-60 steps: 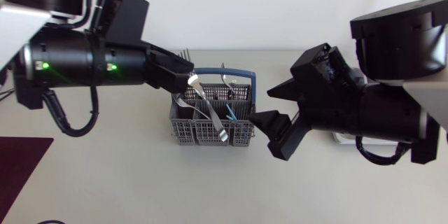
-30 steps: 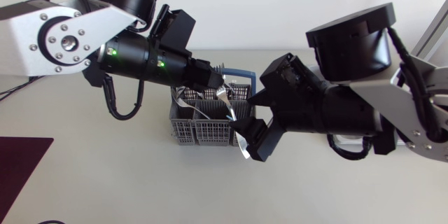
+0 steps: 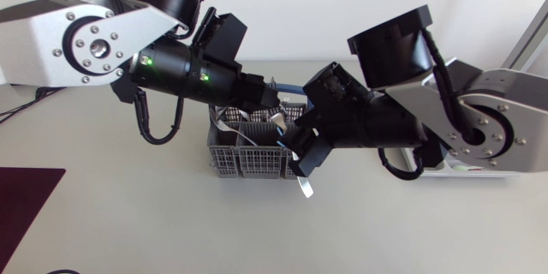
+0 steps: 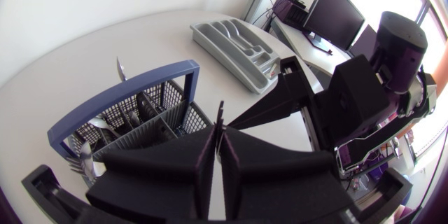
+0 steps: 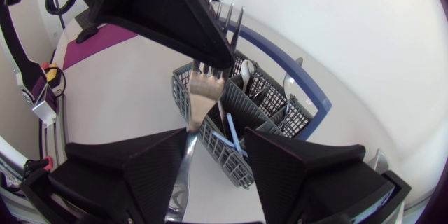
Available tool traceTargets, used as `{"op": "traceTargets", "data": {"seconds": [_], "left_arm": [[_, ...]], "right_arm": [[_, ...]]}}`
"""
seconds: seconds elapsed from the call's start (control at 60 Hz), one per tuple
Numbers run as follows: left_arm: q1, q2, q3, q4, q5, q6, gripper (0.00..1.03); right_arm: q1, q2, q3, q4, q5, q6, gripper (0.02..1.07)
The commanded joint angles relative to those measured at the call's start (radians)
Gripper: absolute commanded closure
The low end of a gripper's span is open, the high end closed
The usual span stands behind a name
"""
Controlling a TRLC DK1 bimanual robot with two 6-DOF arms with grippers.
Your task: Sort the cutlery from the basket into the organizer compartments.
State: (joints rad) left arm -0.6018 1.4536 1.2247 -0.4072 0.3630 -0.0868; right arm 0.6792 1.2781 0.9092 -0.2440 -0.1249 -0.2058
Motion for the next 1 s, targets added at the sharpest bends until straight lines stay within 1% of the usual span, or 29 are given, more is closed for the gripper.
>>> {"op": "traceTargets", "data": {"seconds": [0.0,0.067,0.133,0.15,0.217,0.25,0.4,0.45,0.483,0.5,0.55,0.567,0.617,0.633,0.65,0.767,0.833,0.85,0.883,0.983], "left_arm": [[-0.006,0.011,0.032,-0.001,0.021,-0.027,0.97],[-0.004,0.011,0.03,-0.001,0.024,-0.027,0.97],[-0.003,0.01,0.029,-0.001,0.025,-0.027,0.97],[-0.003,0.01,0.027,-0.001,0.027,-0.027,0.97],[-0.001,0.008,0.024,0.001,0.027,-0.028,0.97],[0.0,0.008,0.024,0.001,0.027,-0.03,0.97],[0.004,0.004,0.021,0.004,0.027,-0.03,0.95],[0.005,-0.001,0.021,0.007,0.027,-0.03,0.85],[0.01,-0.006,0.021,0.01,0.027,-0.031,0.71],[0.01,-0.007,0.021,0.011,0.027,-0.033,0.66],[0.011,-0.015,0.021,0.015,0.027,-0.031,0.55],[0.011,-0.019,0.021,0.016,0.027,-0.031,0.49],[0.014,-0.032,0.021,0.019,0.025,-0.031,0.35],[0.014,-0.032,0.021,0.019,0.025,-0.031,0.35],[0.017,-0.041,0.018,0.03,0.025,-0.036,0.31],[0.039,-0.053,0.01,0.047,0.019,-0.048,0.31],[0.043,-0.056,0.001,0.048,0.019,-0.048,0.37],[0.046,-0.058,-0.005,0.048,0.019,-0.047,0.4],[0.053,-0.062,-0.011,0.048,0.019,-0.045,0.45],[0.085,-0.081,-0.024,0.022,0.019,-0.033,0.45]], "right_arm": [[-0.003,0.026,0.026,0.009,-0.007,0.025,0.61],[0.0,0.026,0.028,0.008,-0.015,0.043,0.69],[0.0,0.026,0.03,0.008,-0.024,0.045,0.81],[0.0,0.026,0.028,0.008,-0.025,0.045,0.82],[0.005,0.026,0.025,0.009,-0.033,0.048,0.84],[0.005,0.023,0.022,0.009,-0.033,0.051,0.87],[0.011,0.017,0.01,0.009,-0.038,0.051,0.87],[0.011,0.013,0.005,0.011,-0.038,0.051,0.87],[0.011,0.012,0.002,0.009,-0.038,0.052,0.87],[0.011,0.01,-0.001,0.011,-0.039,0.052,0.87],[0.011,0.009,-0.004,0.009,-0.038,0.051,0.87],[0.011,0.007,-0.006,0.009,-0.039,0.051,0.87],[0.011,0.004,-0.01,0.003,-0.039,0.051,0.87],[0.011,0.004,-0.01,0.003,-0.039,0.051,0.87],[0.011,0.003,-0.013,0.0,-0.039,0.051,0.87],[0.014,-0.002,-0.041,0.006,-0.035,0.048,0.88],[0.02,-0.002,-0.062,0.006,-0.036,0.037,0.88],[0.02,-0.002,-0.067,0.005,-0.039,0.034,0.88],[0.02,0.003,-0.078,-0.008,-0.051,0.019,0.88],[-0.018,-0.02,-0.122,-0.029,-0.114,-0.037,0.85]]}}
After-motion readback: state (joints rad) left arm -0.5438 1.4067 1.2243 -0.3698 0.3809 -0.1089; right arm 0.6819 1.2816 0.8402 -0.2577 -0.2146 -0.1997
